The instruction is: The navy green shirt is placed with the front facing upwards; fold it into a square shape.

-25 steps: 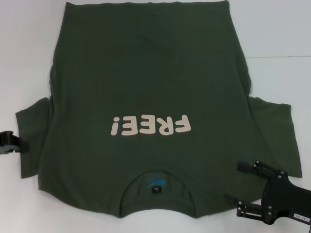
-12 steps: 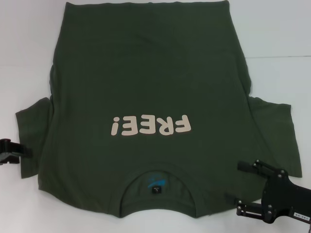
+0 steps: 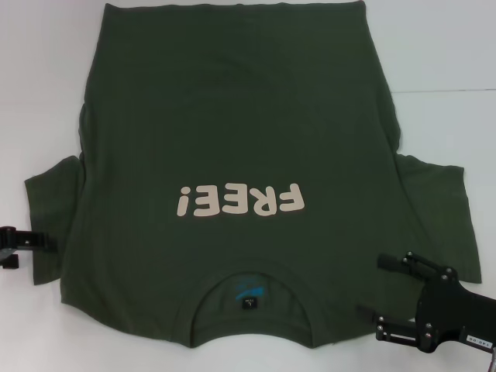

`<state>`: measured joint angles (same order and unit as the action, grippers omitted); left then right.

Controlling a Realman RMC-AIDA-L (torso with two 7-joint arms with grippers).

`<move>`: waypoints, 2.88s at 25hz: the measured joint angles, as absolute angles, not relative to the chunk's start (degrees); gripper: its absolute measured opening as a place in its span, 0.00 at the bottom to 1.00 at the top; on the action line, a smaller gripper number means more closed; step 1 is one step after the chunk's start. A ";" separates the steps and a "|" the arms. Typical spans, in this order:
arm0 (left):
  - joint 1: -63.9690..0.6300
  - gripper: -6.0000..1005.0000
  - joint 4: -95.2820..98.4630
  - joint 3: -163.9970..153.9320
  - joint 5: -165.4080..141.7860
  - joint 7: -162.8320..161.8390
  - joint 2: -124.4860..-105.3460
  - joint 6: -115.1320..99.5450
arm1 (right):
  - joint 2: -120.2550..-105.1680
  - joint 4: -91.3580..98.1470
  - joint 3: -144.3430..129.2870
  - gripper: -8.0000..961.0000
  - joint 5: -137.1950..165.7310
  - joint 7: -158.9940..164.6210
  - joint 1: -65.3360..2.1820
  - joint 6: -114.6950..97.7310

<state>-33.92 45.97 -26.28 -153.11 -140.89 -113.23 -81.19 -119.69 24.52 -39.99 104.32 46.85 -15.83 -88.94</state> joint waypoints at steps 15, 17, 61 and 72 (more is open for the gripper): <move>-34.56 0.94 44.16 -26.28 -152.81 -140.89 -113.53 -80.39 | -119.69 24.52 -39.99 0.95 104.32 46.84 -15.91 -88.51; -34.56 0.94 43.85 -26.28 -152.74 -140.89 -113.58 -80.11 | -119.69 24.52 -39.99 0.95 104.32 46.85 -15.91 -88.33; -36.22 0.26 41.40 -26.85 -153.10 -143.61 -113.61 -78.13 | -119.69 24.87 -39.99 0.95 104.32 46.85 -16.52 -87.63; -36.48 0.01 41.70 -27.23 -152.66 -142.60 -113.54 -78.38 | -119.69 24.95 -39.97 0.95 104.32 46.84 -16.61 -87.58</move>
<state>-36.48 41.70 -27.23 -152.66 -142.60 -113.54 -78.38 -119.69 24.95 -39.97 104.32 46.84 -16.61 -87.58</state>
